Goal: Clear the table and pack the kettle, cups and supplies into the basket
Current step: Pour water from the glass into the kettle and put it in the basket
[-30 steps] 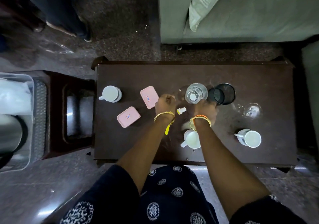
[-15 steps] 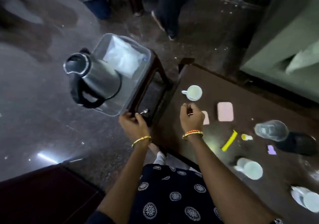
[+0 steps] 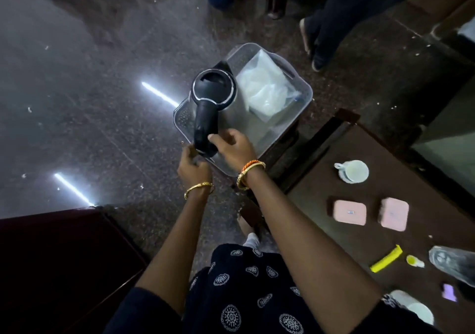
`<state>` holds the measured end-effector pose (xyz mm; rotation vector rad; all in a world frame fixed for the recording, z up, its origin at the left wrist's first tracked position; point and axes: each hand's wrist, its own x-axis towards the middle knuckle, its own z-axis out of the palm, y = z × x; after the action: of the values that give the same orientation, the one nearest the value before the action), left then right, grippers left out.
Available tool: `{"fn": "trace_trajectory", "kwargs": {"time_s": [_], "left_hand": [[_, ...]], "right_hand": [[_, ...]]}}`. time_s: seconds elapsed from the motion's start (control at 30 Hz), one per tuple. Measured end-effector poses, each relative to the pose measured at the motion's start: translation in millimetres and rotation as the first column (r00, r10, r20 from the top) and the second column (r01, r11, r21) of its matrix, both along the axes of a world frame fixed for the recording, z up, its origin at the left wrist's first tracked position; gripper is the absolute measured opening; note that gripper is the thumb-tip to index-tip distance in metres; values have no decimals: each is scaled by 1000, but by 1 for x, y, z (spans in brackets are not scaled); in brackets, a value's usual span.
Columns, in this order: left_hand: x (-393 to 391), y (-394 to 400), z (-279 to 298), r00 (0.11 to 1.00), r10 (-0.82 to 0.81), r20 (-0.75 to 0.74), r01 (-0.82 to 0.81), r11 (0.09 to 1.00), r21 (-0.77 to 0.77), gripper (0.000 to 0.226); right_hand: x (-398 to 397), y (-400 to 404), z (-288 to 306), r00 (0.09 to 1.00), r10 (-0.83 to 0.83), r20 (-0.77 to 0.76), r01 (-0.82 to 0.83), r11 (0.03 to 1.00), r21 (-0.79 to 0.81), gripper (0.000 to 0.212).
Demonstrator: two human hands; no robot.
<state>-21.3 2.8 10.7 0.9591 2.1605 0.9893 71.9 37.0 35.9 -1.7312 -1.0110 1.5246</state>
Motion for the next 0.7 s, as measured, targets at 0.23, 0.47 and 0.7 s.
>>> {"fn": "trace_trajectory", "kwargs": {"time_s": [0.23,0.47,0.7], "left_hand": [[9,-9,-13,991,34,129,-22,995,-97,19],[12,-6,-55,930,29,366,157,870,-467,42],[19,2,-58,747,294,597,-13,904,-428,20]], "right_hand": [[-10,3,3,989,-114,-93,107,991,-77,34],[1,-7,-9,949,-313,35,312,950,19,41],[25,1,0,939,-338,69,322,930,179,69]]}}
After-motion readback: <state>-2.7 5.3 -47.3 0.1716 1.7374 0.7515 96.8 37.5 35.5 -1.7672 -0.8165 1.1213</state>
